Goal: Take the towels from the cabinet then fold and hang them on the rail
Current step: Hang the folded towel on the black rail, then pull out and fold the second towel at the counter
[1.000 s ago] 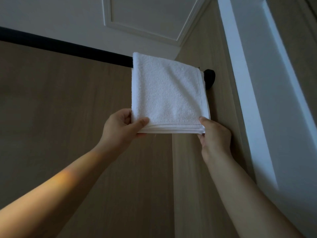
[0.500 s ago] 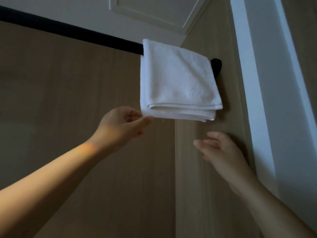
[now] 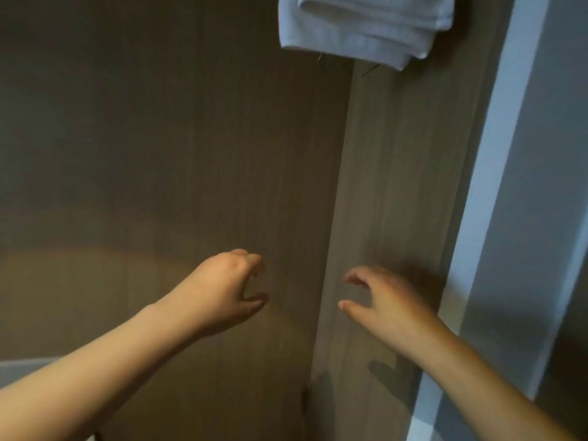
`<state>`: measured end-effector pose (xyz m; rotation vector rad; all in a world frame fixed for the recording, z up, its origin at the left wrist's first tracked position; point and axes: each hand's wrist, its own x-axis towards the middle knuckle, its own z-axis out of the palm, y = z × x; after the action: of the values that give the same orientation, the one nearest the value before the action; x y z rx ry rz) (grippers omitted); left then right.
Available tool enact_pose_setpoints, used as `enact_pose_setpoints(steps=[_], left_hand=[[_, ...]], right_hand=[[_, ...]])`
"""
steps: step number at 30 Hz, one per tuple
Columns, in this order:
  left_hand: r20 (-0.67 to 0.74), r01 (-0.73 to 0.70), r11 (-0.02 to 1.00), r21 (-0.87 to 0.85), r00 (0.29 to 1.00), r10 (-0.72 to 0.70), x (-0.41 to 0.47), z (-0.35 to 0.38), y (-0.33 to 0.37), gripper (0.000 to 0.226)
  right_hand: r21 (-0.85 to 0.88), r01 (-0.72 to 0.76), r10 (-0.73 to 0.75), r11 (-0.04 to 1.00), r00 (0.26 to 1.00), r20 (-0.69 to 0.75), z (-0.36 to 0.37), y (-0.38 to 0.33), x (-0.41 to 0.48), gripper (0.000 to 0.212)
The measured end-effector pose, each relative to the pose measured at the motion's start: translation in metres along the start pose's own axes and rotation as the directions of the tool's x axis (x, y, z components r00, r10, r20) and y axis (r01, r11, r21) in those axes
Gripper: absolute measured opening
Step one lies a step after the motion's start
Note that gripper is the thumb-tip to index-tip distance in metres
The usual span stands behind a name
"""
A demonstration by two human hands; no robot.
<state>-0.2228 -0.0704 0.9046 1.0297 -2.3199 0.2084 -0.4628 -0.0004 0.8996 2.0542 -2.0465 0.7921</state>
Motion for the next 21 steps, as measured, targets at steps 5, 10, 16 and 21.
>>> enact_pose_setpoints(steps=[5,10,16,21], left_hand=[[0.133,0.167,0.98,0.103,0.975,-0.18,-0.072,0.055,0.011,0.046],[0.274,0.347,0.92,0.182,0.881,-0.386,-0.146,0.087,0.026,0.045],[0.331,0.496,0.841,0.216,0.773,-0.541,-0.217,0.091,0.027,0.022],[0.405,0.581,0.77,0.265,0.658,-0.635,-0.277,0.09,0.005,0.034]], right_hand=[[-0.052,0.149,-0.143,0.987,0.984,0.106,0.052,0.01,-0.02,0.038],[-0.053,0.239,-0.212,0.97,0.928,0.306,0.107,0.02,-0.049,0.037],[0.02,0.314,-0.282,0.949,0.821,0.497,0.166,-0.002,-0.084,0.039],[0.103,0.325,-0.317,0.94,0.725,0.611,0.214,-0.056,-0.11,0.037]])
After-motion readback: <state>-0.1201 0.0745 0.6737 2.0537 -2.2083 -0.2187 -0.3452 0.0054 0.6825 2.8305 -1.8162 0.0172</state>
